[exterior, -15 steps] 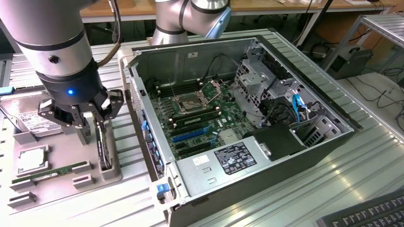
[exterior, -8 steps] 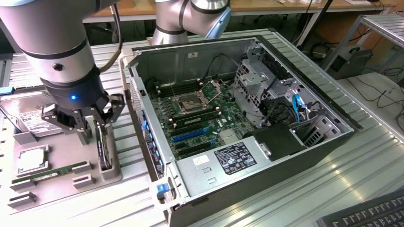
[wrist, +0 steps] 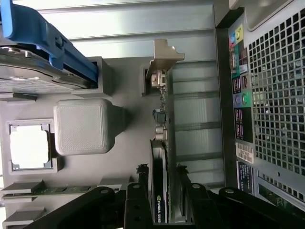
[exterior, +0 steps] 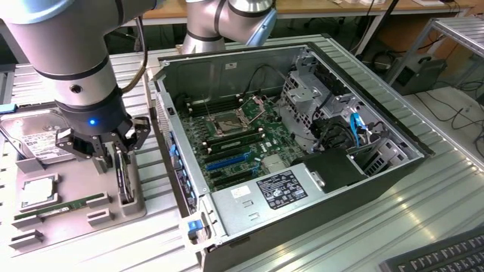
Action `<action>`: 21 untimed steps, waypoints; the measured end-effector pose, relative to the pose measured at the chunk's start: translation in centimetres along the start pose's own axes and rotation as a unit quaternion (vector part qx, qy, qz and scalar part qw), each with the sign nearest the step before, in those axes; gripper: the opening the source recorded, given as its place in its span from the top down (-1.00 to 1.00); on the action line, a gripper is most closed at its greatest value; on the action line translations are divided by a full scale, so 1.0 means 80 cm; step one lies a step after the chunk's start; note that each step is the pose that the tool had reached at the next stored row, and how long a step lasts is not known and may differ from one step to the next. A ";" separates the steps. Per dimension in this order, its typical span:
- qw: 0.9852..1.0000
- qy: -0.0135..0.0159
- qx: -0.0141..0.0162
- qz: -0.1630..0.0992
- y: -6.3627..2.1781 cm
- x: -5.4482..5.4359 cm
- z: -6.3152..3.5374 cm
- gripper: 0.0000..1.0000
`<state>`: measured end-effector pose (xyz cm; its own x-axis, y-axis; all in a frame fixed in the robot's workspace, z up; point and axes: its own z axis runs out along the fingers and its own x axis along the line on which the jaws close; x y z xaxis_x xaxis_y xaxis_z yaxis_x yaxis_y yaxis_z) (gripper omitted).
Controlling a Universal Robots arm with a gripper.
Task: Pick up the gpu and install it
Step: 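Pick up the gpu and move the gpu toward the slot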
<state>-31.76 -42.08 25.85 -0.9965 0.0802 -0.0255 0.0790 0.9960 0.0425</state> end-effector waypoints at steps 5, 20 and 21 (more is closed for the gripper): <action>1.000 0.000 0.000 0.005 0.000 0.000 0.011 0.28; 1.000 0.000 -0.004 0.013 -0.001 0.001 0.021 0.28; 1.000 0.000 -0.004 0.013 -0.002 0.001 0.021 0.28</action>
<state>-31.76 -42.14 24.13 -0.9941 0.1053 -0.0246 0.1040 0.9933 0.0505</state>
